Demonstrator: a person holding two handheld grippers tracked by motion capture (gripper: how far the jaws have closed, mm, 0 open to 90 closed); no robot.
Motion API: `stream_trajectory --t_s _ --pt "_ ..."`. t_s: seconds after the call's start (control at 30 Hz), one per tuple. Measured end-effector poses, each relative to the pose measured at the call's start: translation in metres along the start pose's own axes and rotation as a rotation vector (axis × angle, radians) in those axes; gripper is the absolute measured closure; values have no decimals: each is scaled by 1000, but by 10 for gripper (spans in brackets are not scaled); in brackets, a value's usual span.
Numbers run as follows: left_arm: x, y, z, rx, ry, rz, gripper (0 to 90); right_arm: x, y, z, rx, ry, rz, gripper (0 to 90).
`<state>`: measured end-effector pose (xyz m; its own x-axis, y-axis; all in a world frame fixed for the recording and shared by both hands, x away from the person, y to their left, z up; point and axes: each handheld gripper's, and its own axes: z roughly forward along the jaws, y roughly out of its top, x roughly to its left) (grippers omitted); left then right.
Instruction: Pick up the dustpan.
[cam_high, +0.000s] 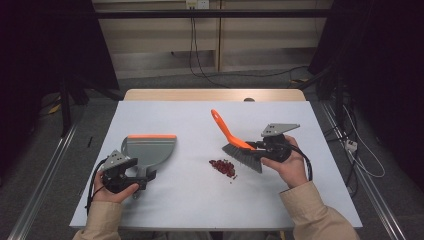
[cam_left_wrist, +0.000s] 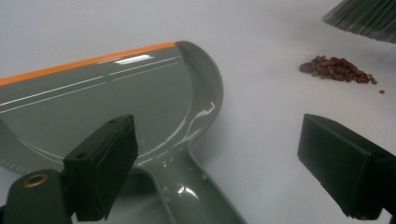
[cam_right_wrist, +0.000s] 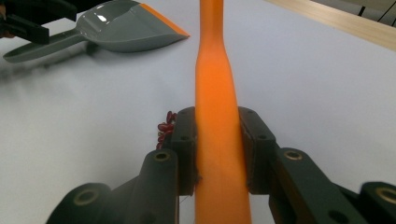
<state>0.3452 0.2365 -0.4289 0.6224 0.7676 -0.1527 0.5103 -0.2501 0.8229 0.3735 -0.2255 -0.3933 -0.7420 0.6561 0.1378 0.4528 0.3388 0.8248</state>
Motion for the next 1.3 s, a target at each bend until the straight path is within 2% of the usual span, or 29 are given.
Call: stream_trajectory --t_s 0.2,0.4,0.63,0.67,0.8,1.0,1.13,1.2,1.3 --pt "2 -4 -1 39 35 -26 152 -2 -4 -1 -5 -1 11 715" --pt "3 -6 -3 45 74 -52 193 -1 -6 -1 -14 0 23 715" --pt "-1 -9 -9 80 127 -64 257 -3 -10 -4 -21 -16 43 715" --pt "-2 -11 -8 97 139 -67 272 -4 -10 -5 -20 -17 41 715" --pt "-4 -13 -4 142 137 -81 352 -4 -12 -5 -19 -26 50 715" --pt "-5 -7 10 200 174 -137 416 -4 -11 -6 -23 -33 53 715" --pt "-4 -2 20 259 194 -125 523 -4 -11 -6 -28 -31 55 715" --pt "-1 0 21 270 199 -130 566 -5 -12 -7 -30 -33 58 715" --pt "4 2 21 294 183 -121 591 -6 -13 -8 -32 -36 60 715"
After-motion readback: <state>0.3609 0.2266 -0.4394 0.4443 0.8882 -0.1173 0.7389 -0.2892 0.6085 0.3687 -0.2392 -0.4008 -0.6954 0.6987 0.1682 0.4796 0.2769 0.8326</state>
